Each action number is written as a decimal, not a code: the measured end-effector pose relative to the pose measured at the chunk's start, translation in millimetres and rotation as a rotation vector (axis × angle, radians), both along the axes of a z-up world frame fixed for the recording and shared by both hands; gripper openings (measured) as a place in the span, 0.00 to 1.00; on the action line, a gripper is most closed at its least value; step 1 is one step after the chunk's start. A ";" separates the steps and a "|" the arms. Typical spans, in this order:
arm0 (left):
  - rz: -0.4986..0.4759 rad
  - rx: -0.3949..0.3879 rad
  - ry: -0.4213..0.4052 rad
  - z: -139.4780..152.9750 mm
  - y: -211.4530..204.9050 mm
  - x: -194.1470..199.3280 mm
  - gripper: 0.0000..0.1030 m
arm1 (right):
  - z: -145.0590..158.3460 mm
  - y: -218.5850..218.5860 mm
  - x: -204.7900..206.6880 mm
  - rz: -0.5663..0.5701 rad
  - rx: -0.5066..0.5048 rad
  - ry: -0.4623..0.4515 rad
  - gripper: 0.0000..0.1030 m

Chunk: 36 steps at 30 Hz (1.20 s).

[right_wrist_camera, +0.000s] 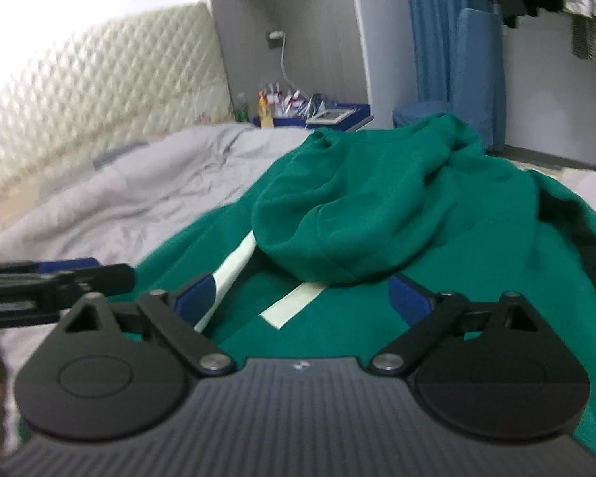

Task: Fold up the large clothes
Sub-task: 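Grasp the hood with the right gripper and lift it while left gripper hovers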

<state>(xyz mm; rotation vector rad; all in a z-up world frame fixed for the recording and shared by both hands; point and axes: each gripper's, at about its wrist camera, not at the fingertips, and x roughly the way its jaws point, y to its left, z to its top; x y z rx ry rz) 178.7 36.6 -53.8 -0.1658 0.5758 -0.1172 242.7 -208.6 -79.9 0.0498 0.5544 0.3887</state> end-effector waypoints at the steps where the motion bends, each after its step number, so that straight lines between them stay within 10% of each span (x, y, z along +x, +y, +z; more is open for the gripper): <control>1: 0.007 -0.010 0.004 -2.1 3.4 4.5 0.66 | -6.5 8.7 11.1 0.003 -0.037 -0.008 0.92; 6: 0.026 -0.069 0.033 -21.6 19.8 22.0 0.66 | -39.2 37.6 62.2 -0.010 -0.125 -0.020 0.87; 14: 0.019 -0.074 0.035 -45.2 34.4 40.3 0.66 | -24.0 57.9 139.5 -0.128 -0.264 -0.118 0.26; 27: 0.062 -0.182 -0.045 -61.6 73.3 73.2 0.66 | 98.4 55.9 375.4 -0.346 -0.245 -0.274 0.23; 36: 0.058 -0.238 -0.047 -87.2 78.5 96.5 0.66 | 35.5 47.6 483.8 -0.417 -0.303 -0.225 0.23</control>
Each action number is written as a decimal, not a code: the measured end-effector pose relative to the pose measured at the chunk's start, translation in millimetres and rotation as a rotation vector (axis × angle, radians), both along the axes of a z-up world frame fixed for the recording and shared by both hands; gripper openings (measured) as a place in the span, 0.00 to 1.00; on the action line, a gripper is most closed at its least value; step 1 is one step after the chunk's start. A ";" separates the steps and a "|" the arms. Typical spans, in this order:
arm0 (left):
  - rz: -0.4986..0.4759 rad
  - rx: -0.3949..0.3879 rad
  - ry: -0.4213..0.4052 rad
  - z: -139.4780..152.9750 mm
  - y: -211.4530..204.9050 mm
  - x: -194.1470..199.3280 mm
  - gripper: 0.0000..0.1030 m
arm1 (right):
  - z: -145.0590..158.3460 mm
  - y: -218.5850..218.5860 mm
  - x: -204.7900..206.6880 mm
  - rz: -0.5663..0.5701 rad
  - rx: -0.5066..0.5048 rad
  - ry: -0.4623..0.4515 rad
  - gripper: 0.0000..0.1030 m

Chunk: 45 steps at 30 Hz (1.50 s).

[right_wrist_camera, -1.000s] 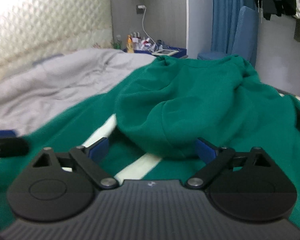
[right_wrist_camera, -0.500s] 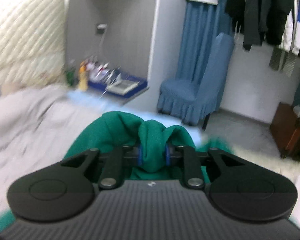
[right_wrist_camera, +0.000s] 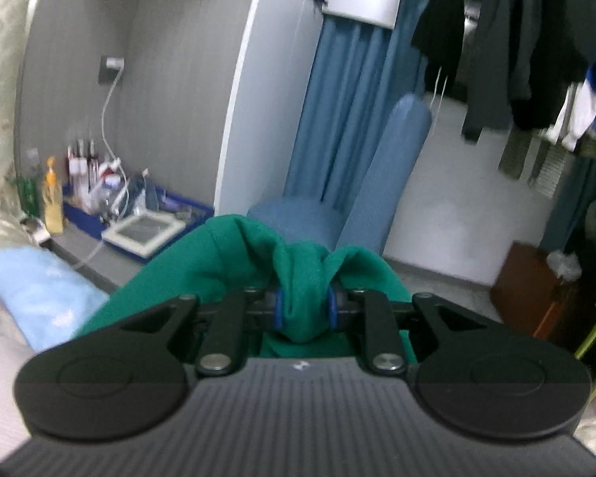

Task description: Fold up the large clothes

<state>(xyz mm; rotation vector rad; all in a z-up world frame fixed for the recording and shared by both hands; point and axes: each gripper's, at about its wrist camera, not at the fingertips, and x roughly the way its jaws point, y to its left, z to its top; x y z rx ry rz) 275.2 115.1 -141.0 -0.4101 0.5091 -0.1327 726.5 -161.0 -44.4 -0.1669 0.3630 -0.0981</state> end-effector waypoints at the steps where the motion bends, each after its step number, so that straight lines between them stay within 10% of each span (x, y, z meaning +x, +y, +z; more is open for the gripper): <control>1: 0.001 -0.014 -0.002 -2.5 1.5 2.1 0.66 | -9.2 -2.2 3.8 -0.001 0.008 0.013 0.24; 6: -0.001 -0.046 0.010 -11.4 7.0 10.3 0.66 | -40.7 -23.8 10.8 -0.008 0.092 0.058 0.29; 11: -0.005 -0.034 0.000 -8.5 6.8 7.2 0.66 | -41.2 -40.8 -19.3 -0.039 0.171 0.042 0.64; 35: -0.133 0.080 -0.102 45.3 -45.6 -77.3 0.66 | 63.7 -71.4 -405.9 0.221 0.256 0.023 0.64; 45: -0.137 0.123 -0.029 59.2 -57.0 -125.2 0.66 | 35.3 -97.2 -532.9 0.266 0.290 0.158 0.64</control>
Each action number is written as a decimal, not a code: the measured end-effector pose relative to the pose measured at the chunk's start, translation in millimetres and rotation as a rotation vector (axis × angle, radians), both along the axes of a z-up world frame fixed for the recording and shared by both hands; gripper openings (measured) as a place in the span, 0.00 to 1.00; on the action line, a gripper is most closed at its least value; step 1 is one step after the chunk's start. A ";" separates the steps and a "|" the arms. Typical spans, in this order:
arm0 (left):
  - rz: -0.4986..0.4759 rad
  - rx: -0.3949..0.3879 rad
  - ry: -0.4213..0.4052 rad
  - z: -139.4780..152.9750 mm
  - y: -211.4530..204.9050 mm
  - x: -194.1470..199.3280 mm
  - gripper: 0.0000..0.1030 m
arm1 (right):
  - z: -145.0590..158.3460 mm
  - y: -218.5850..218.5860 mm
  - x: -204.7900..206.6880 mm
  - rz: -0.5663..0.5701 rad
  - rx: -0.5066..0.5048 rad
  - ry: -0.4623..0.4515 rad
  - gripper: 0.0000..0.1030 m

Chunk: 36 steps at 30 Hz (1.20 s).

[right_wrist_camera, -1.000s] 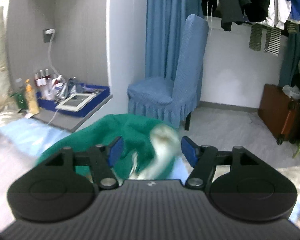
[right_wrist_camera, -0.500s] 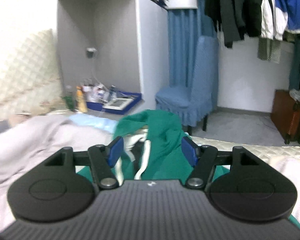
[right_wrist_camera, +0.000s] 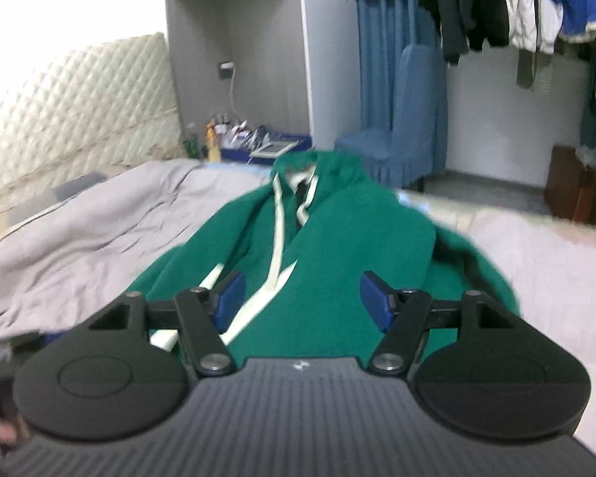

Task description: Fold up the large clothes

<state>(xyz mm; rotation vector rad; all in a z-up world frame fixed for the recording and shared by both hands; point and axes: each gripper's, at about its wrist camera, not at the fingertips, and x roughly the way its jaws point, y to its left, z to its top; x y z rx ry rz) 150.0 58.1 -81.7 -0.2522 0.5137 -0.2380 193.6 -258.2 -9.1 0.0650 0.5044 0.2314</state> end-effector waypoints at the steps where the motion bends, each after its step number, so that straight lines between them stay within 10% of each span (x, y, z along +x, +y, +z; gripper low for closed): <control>1: 0.010 0.002 0.017 2.7 0.3 -3.6 0.66 | -4.2 -0.5 -7.4 0.019 0.014 0.016 0.64; 12: 0.101 -0.048 0.191 2.8 9.5 -53.2 0.64 | -63.2 31.1 -28.8 0.334 0.083 0.242 0.79; 25: 0.123 0.013 0.339 -23.1 -6.3 -37.3 0.65 | -122.4 109.5 -43.4 0.668 -0.262 0.260 0.77; 36: 0.099 0.074 0.375 -33.4 -14.7 -29.0 0.69 | -103.0 75.7 -40.3 0.553 -0.133 0.266 0.40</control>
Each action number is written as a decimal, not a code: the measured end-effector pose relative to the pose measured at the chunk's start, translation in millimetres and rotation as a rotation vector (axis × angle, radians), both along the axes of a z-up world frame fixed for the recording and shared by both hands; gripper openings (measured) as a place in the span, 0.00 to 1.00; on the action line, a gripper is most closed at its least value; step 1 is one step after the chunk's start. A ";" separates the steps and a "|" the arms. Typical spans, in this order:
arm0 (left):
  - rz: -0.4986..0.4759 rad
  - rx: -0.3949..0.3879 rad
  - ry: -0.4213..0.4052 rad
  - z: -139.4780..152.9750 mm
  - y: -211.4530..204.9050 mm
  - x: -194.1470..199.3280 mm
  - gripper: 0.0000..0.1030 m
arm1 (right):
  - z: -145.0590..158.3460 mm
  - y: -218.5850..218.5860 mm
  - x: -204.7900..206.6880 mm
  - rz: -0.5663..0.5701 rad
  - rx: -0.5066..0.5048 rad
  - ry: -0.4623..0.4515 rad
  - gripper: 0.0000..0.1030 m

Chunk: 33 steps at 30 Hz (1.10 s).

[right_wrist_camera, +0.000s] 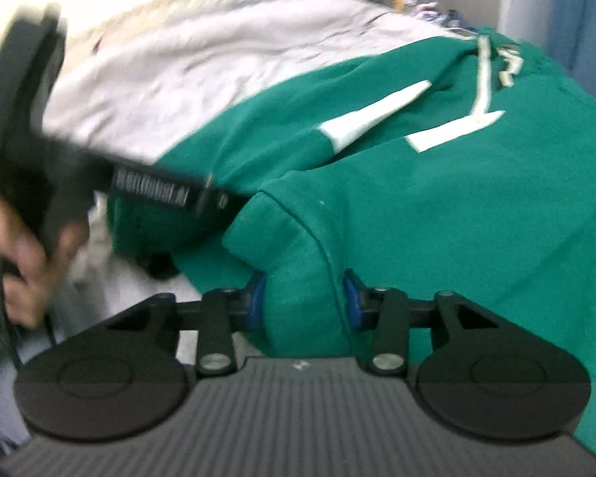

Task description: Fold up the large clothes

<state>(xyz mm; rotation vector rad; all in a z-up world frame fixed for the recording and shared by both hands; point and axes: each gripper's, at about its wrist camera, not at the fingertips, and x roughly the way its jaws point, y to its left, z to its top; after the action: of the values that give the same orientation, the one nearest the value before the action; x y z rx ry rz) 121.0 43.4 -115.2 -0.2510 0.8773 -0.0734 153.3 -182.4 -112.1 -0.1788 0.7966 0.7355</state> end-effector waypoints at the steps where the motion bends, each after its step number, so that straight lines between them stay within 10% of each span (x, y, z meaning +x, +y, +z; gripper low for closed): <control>1: -0.005 0.012 0.000 0.0 -1.8 -0.4 0.69 | 6.4 -7.8 0.0 -0.030 0.028 -0.007 0.40; 6: -0.018 0.123 0.013 -2.5 -13.5 -1.3 0.59 | 37.3 -54.8 3.3 -0.211 0.164 -0.038 0.37; 10: -0.021 0.202 -0.027 11.5 -3.8 1.1 0.09 | 68.6 -93.4 17.2 -0.319 0.214 -0.097 0.35; 20: 0.344 0.210 -0.125 123.9 166.0 88.0 0.05 | 146.2 -236.9 87.3 -0.625 0.162 -0.309 0.34; 25: 0.480 0.345 -0.225 186.8 217.0 165.0 0.05 | 168.9 -321.3 132.3 -0.855 0.176 -0.360 0.34; 33: 0.648 0.405 -0.209 163.2 277.7 304.4 0.05 | 112.8 -422.0 213.6 -1.218 0.006 -0.328 0.33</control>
<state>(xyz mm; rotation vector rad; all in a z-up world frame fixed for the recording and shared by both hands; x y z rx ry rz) 425.3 321.1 48.0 -0.1344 0.5538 0.6642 366.9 -604.5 0.7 0.1952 0.4525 -0.4386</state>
